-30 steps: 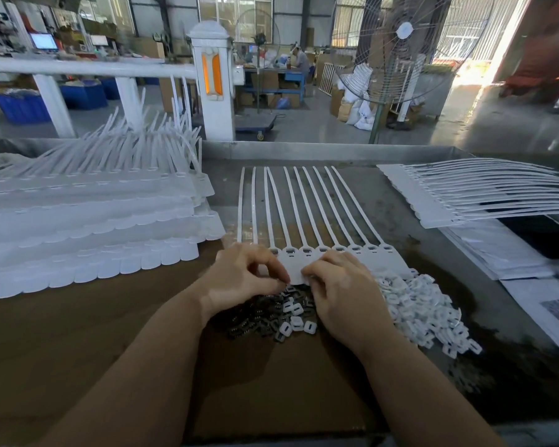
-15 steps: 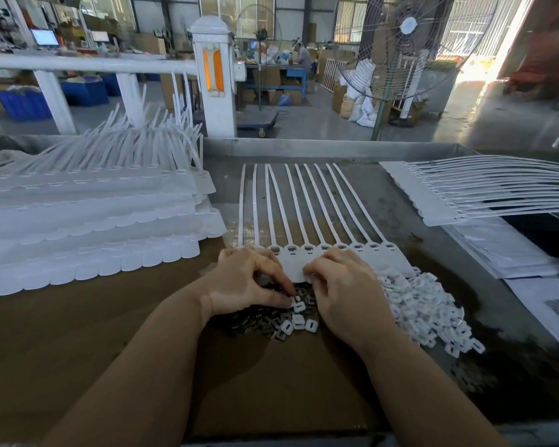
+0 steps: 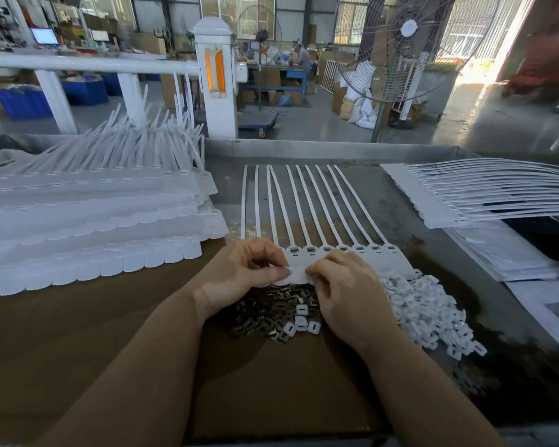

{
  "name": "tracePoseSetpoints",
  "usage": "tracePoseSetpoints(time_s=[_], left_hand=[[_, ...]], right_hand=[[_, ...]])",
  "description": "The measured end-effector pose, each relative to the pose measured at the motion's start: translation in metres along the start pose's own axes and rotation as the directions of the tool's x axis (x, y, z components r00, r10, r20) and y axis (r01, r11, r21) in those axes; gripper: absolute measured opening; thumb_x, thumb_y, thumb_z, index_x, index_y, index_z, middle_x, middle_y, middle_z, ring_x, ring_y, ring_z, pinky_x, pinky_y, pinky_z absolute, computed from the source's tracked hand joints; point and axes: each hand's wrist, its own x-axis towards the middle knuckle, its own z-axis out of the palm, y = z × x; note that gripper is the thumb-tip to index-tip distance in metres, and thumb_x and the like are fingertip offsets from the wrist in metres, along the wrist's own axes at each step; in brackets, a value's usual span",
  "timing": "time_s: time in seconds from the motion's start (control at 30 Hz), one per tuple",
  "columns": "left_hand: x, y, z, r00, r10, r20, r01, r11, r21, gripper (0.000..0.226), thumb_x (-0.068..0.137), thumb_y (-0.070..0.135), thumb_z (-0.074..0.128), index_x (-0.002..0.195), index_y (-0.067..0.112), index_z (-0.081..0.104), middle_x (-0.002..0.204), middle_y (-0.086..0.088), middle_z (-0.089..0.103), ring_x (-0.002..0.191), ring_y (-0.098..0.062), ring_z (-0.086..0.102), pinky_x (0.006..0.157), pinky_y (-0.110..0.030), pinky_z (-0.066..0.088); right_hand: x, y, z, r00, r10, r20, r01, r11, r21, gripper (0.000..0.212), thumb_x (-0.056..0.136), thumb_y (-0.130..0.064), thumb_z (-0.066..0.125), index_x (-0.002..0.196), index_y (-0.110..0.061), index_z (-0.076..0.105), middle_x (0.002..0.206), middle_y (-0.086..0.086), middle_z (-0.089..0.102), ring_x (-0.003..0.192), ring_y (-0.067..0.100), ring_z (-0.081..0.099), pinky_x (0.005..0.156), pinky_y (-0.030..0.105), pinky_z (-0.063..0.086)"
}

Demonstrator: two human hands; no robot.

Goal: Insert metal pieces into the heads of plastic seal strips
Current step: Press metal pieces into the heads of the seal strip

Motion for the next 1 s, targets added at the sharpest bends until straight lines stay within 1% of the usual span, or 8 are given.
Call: tracePoseSetpoints(time_s=[0.07,0.13,0.2,0.3,0.43,0.63,0.8,1.0], left_hand=[[0.0007,-0.0015,0.0016,0.998,0.012,-0.067,-0.014,1.0,-0.027,0.004,0.081,0.012,0.07,0.084,0.011,0.067,0.076,0.008,0.067,0.075,-0.006,0.061,0.073,-0.015,0.05],[0.0017,-0.0016,0.0029,0.993,0.031,-0.11,-0.034,0.999,-0.031,0.003,0.082,0.009,0.069,0.085,0.009,0.067,0.074,0.009,0.066,0.073,-0.002,0.06,0.071,-0.011,0.047],[0.0024,-0.0021,0.004,0.988,0.024,-0.149,-0.033,0.998,-0.053,0.005,0.084,0.007,0.067,0.087,0.01,0.068,0.076,0.009,0.068,0.074,0.0,0.06,0.071,-0.009,0.045],[0.0037,-0.0027,0.0052,0.981,-0.001,-0.194,-0.014,0.997,-0.073,0.009,0.085,0.007,0.065,0.09,0.012,0.07,0.084,0.003,0.071,0.076,0.001,0.061,0.07,-0.006,0.044],[0.0047,-0.0023,0.0068,0.975,-0.024,-0.222,0.011,0.998,-0.057,0.01,0.086,0.007,0.065,0.093,0.01,0.072,0.084,0.001,0.07,0.072,0.004,0.059,0.067,-0.004,0.043],[0.0042,-0.0035,0.0065,0.963,-0.048,-0.264,0.034,0.998,-0.057,0.013,0.086,0.009,0.065,0.093,0.015,0.073,0.083,0.003,0.072,0.07,0.001,0.061,0.068,-0.005,0.044],[0.0044,-0.0055,0.0058,0.95,-0.089,-0.3,0.045,0.988,-0.151,0.016,0.083,0.006,0.067,0.087,0.021,0.072,0.076,0.007,0.073,0.068,-0.001,0.065,0.066,-0.007,0.046],[0.0052,-0.0081,0.0045,0.941,-0.087,-0.328,0.023,0.981,-0.193,0.015,0.08,0.006,0.071,0.084,0.021,0.072,0.075,0.004,0.073,0.067,-0.003,0.065,0.065,-0.008,0.047]], right_hand=[[0.0003,-0.0002,-0.0001,1.0,-0.002,0.004,0.002,1.0,-0.004,0.016,0.088,-0.01,0.054,0.094,-0.012,0.069,0.096,0.002,0.063,0.093,0.02,0.054,0.083,0.038,0.046],[0.0004,-0.0004,-0.0005,1.0,-0.003,0.001,0.003,1.0,-0.004,0.015,0.088,-0.01,0.055,0.094,-0.012,0.069,0.095,0.002,0.063,0.093,0.02,0.054,0.083,0.038,0.046],[0.0004,-0.0003,-0.0006,1.0,-0.004,-0.003,0.004,1.0,-0.001,0.015,0.087,-0.009,0.056,0.094,-0.011,0.069,0.094,0.002,0.063,0.092,0.021,0.054,0.083,0.038,0.046],[0.0005,-0.0002,-0.0003,1.0,-0.005,0.004,0.005,1.0,-0.005,0.015,0.088,-0.01,0.055,0.095,-0.012,0.069,0.095,0.002,0.063,0.093,0.02,0.054,0.084,0.037,0.046],[0.0008,-0.0005,0.0,1.0,-0.011,-0.001,0.011,1.0,0.002,0.015,0.088,-0.01,0.055,0.094,-0.011,0.069,0.094,0.002,0.064,0.092,0.019,0.054,0.083,0.037,0.046],[0.0008,-0.0003,0.0001,1.0,-0.008,0.008,0.008,1.0,-0.003,0.016,0.088,-0.011,0.055,0.096,-0.012,0.068,0.096,0.001,0.063,0.093,0.019,0.053,0.084,0.036,0.046],[0.0003,0.0002,-0.0003,1.0,-0.007,0.022,0.007,1.0,-0.013,0.017,0.089,-0.013,0.054,0.099,-0.012,0.068,0.099,0.001,0.063,0.096,0.019,0.053,0.085,0.036,0.044],[0.0006,-0.0004,-0.0006,0.999,-0.007,0.034,0.007,1.0,-0.015,0.018,0.09,-0.014,0.053,0.101,-0.013,0.068,0.1,0.0,0.062,0.097,0.018,0.052,0.087,0.036,0.044]])
